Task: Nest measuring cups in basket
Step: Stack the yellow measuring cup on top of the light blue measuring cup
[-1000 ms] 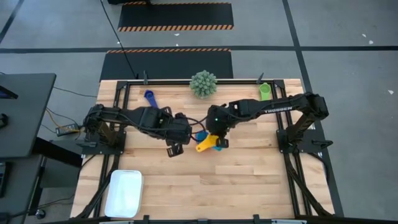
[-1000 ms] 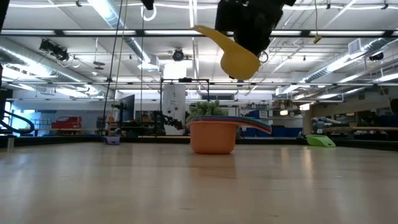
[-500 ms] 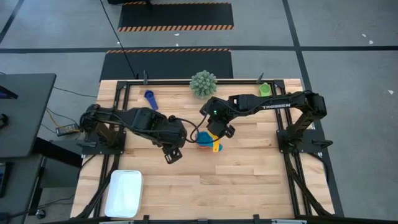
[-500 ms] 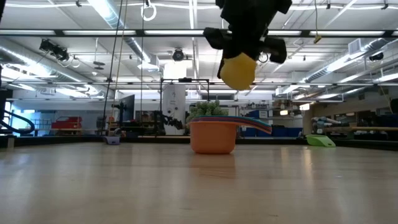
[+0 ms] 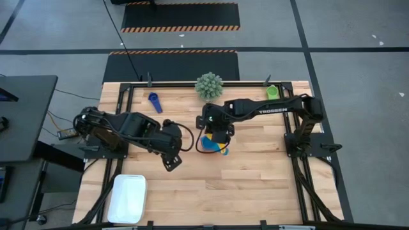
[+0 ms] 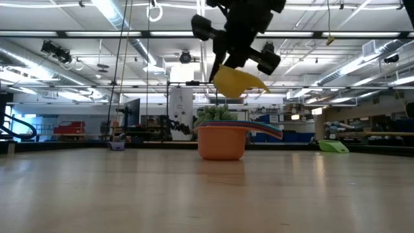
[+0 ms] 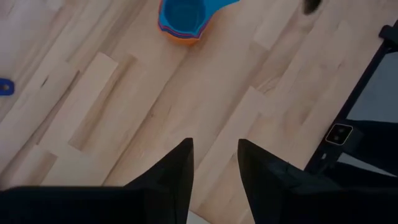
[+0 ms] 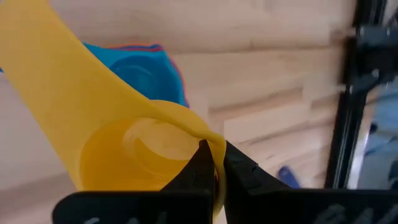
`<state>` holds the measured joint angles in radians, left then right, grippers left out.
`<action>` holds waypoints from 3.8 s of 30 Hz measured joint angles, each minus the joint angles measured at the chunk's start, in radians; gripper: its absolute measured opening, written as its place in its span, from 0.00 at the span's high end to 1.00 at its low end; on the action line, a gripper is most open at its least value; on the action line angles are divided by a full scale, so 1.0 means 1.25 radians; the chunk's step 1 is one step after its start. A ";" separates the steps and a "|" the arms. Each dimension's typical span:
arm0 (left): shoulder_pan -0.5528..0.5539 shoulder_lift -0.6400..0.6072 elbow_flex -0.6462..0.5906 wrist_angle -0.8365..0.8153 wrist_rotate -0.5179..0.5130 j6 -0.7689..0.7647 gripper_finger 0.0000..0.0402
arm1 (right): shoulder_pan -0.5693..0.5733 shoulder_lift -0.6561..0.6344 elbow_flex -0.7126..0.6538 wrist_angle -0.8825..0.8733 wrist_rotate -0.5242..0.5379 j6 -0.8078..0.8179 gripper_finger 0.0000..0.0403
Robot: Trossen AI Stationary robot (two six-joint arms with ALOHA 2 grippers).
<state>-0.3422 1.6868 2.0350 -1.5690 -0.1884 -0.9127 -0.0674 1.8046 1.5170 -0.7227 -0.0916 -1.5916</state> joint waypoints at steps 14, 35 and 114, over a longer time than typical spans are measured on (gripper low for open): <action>0.000 0.000 0.000 0.004 -0.017 0.004 0.68 | 0.037 0.076 0.057 -0.047 0.033 -0.267 0.97; 0.000 0.000 0.000 0.004 -0.022 0.007 0.68 | 0.046 0.102 0.048 -0.039 -0.049 -0.258 0.97; 0.049 0.142 -0.427 0.605 -0.090 0.195 0.99 | -0.236 -0.359 -0.279 -0.109 0.033 1.365 1.00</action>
<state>-0.2806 1.8648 1.5013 -0.8124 -0.3010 -0.6693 -0.3628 1.3561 1.1686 -0.8587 -0.0500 0.1143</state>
